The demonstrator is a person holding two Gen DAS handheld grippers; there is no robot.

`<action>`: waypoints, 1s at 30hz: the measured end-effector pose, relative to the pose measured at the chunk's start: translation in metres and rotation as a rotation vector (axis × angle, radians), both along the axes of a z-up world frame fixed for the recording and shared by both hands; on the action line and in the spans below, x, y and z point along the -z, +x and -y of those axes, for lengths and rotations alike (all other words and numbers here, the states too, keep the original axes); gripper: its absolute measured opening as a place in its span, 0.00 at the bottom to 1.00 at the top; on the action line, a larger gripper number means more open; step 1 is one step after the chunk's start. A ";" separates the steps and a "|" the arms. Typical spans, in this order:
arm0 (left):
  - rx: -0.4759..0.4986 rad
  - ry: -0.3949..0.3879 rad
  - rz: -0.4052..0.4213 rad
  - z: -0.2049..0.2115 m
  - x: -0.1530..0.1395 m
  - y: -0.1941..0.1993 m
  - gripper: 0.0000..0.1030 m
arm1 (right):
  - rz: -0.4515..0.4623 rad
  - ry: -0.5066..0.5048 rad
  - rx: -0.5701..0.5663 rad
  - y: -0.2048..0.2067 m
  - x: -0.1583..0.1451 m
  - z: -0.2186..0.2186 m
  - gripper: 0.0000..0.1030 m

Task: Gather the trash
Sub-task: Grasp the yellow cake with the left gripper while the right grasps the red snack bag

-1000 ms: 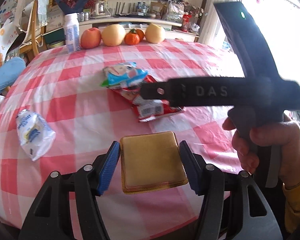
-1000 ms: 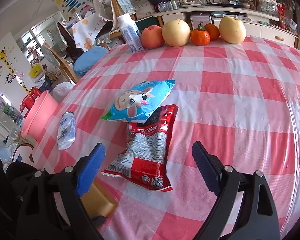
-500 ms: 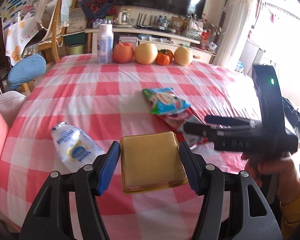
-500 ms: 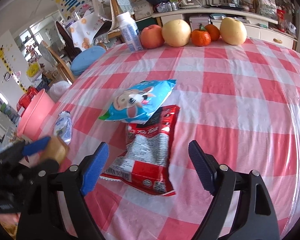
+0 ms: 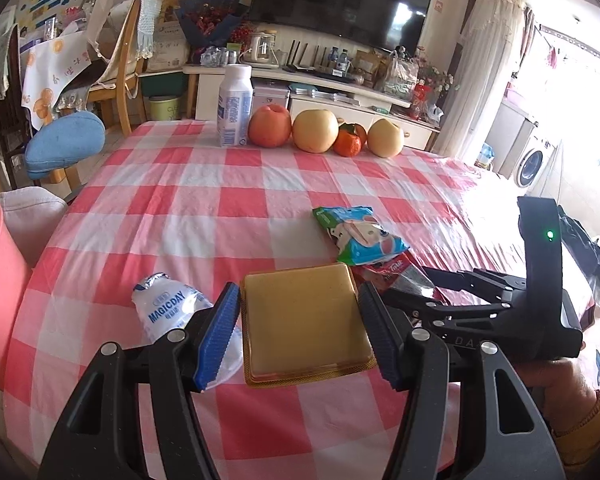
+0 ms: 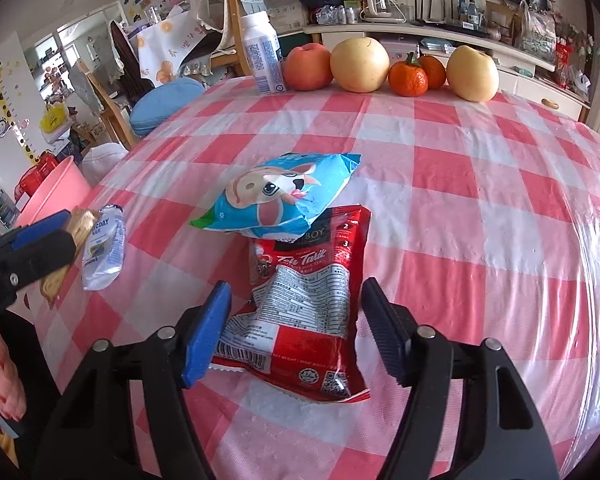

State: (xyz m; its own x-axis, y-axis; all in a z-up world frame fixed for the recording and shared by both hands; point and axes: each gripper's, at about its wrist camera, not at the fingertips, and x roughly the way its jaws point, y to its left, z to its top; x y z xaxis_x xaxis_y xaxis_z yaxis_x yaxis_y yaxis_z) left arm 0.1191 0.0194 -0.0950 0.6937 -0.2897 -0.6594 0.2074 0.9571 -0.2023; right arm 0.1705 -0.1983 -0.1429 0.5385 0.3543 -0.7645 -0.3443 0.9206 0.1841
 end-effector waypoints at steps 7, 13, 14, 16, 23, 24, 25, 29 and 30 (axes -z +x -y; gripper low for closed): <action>-0.018 -0.028 0.007 -0.013 -0.001 0.004 0.60 | 0.024 -0.039 0.005 -0.005 -0.002 -0.006 0.52; -0.032 -0.047 0.014 -0.023 -0.003 0.005 0.60 | 0.055 -0.080 0.012 -0.013 -0.006 -0.010 0.46; -0.033 -0.052 0.017 -0.025 -0.004 0.005 0.60 | 0.061 -0.085 0.016 -0.015 -0.007 -0.010 0.44; -0.035 -0.057 0.022 -0.027 -0.005 0.004 0.60 | 0.079 -0.099 0.023 -0.017 -0.009 -0.011 0.42; -0.042 -0.083 0.031 -0.038 -0.007 0.002 0.60 | 0.118 -0.134 0.044 -0.022 -0.019 -0.016 0.33; -0.043 -0.086 0.031 -0.039 -0.007 0.002 0.60 | 0.120 -0.140 0.046 -0.023 -0.019 -0.017 0.33; -0.044 -0.088 0.031 -0.040 -0.007 0.002 0.60 | 0.122 -0.146 0.046 -0.023 -0.019 -0.019 0.33; -0.045 -0.098 0.039 -0.045 -0.009 0.000 0.60 | 0.159 -0.165 0.055 -0.029 -0.028 -0.023 0.32; -0.046 -0.102 0.041 -0.047 -0.009 -0.001 0.60 | 0.169 -0.167 0.058 -0.030 -0.032 -0.023 0.32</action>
